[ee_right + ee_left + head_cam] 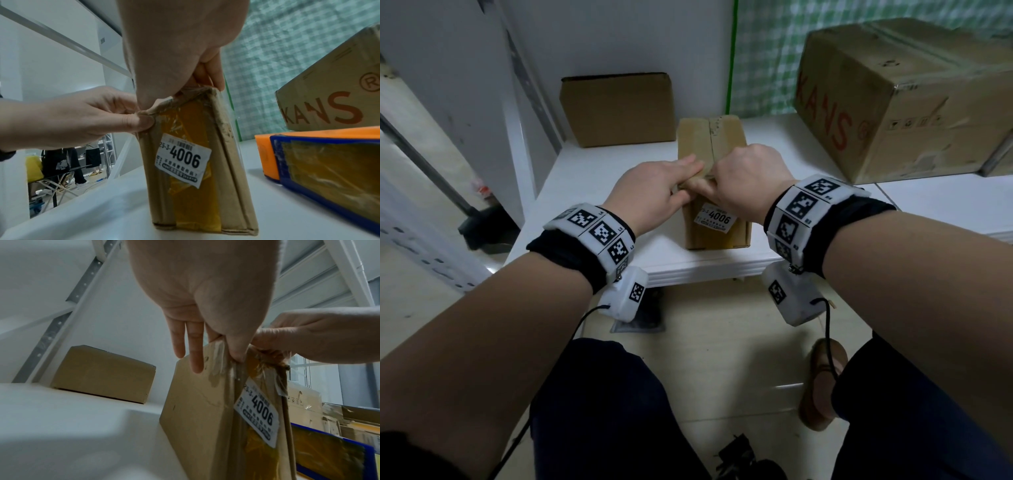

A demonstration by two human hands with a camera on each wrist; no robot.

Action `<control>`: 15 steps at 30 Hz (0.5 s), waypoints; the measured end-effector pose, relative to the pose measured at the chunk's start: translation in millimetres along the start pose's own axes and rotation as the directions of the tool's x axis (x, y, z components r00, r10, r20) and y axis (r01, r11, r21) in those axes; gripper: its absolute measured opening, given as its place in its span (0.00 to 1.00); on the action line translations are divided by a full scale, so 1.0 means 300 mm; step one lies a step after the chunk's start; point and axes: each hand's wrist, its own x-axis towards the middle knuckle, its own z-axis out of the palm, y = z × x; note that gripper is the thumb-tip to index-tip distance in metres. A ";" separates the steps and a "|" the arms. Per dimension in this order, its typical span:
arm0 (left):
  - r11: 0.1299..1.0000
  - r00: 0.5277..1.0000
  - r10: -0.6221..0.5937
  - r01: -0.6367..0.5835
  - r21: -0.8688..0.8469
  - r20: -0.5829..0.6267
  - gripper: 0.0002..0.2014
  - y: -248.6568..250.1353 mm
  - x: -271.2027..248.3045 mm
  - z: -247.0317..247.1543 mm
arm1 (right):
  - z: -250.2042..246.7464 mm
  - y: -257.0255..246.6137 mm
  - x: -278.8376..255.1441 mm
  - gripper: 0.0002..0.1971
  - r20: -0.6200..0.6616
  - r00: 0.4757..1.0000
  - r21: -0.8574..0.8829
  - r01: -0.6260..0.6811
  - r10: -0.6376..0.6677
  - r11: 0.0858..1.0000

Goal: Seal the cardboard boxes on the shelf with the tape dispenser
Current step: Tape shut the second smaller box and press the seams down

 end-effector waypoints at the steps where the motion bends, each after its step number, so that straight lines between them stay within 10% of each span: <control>1: 1.000 1.000 -0.001 0.001 0.001 -0.002 0.25 0.000 -0.001 0.000 | -0.002 0.000 0.000 0.30 0.000 1.000 -0.002 0.000 0.000 1.000; 15: 0.998 0.999 0.046 -0.045 0.037 -0.026 0.21 0.000 -0.006 0.015 | 0.036 0.039 0.004 0.33 -0.063 0.994 -0.057 0.084 -0.088 0.995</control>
